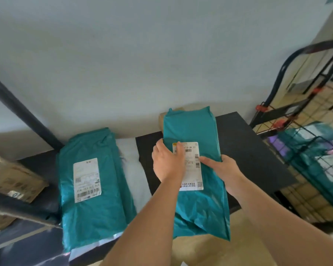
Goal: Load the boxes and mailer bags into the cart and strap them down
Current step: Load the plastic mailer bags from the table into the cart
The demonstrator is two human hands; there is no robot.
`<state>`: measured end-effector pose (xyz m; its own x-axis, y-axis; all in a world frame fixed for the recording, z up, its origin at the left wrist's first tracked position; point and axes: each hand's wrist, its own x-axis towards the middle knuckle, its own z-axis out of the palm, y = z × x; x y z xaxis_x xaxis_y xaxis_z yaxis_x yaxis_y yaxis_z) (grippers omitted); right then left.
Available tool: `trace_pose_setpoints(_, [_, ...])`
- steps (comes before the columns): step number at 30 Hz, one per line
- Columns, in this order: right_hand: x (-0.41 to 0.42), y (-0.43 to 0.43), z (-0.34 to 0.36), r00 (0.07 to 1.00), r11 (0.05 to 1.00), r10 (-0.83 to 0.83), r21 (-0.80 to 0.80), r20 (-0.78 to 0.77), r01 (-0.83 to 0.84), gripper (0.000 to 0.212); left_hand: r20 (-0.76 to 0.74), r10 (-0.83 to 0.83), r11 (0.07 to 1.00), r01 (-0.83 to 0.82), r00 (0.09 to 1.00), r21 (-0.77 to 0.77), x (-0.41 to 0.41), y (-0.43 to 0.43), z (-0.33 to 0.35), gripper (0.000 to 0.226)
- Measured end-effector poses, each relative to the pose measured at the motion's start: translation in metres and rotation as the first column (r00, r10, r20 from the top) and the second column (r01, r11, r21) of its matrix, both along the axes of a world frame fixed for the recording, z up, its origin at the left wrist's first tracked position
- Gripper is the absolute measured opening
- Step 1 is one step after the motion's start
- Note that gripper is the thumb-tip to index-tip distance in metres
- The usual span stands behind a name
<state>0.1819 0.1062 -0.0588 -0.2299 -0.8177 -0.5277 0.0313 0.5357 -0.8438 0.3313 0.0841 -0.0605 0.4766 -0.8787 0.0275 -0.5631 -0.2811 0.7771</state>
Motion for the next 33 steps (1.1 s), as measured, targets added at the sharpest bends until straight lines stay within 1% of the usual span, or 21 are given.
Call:
trace_pose_setpoints(5, [-0.089,0.023,-0.005,0.993,0.993,-0.117,0.016,-0.002,0.117,0.046,-0.055,-0.129,0.991,0.131,0.990,0.031,-0.088,0.014,-0.007,0.054])
trace_pose_setpoints(8, [-0.138,0.039,-0.011,0.983,0.983,-0.182,0.033,0.012,0.182,0.045,-0.096,-0.220,0.968,0.229,0.971,0.098,-0.135,0.022,-0.015,0.058])
trace_pose_setpoints(11, [-0.186,0.055,-0.014,0.973,0.973,-0.230,0.033,0.014,0.229,0.040,-0.191,-0.273,0.937,0.306,0.943,0.171,-0.180,0.027,-0.022,0.057])
trace_pose_setpoints(14, [-0.230,0.068,-0.012,0.964,0.964,-0.267,0.011,-0.001,0.267,0.036,-0.307,-0.287,0.904,0.363,0.907,0.226,-0.223,0.033,-0.027,0.049])
trace_pose_setpoints(16, [-0.258,0.076,-0.013,0.954,0.954,-0.300,-0.006,-0.010,0.300,0.034,-0.347,-0.305,0.885,0.399,0.887,0.241,-0.250,0.037,-0.029,0.049])
trace_pose_setpoints(22, [-0.325,0.098,-0.015,0.915,0.915,-0.403,-0.010,-0.011,0.403,0.027,-0.358,-0.415,0.822,0.513,0.837,0.246,-0.315,0.046,-0.030,0.054])
trace_pose_setpoints(27, [-0.374,0.104,-0.017,0.877,0.879,-0.477,-0.025,-0.054,0.476,0.028,-0.346,-0.490,0.785,0.577,0.800,0.224,-0.369,0.039,-0.033,0.053])
trace_pose_setpoints(31, [-0.418,0.097,-0.019,0.849,0.853,-0.522,-0.043,-0.080,0.520,0.027,-0.353,-0.527,0.755,0.617,0.773,0.222,-0.417,0.026,-0.037,0.060])
trace_pose_setpoints(33, [-0.441,0.088,-0.019,0.844,0.849,-0.528,-0.059,-0.095,0.525,0.027,-0.363,-0.546,0.741,0.637,0.755,0.211,-0.442,0.014,-0.038,0.055])
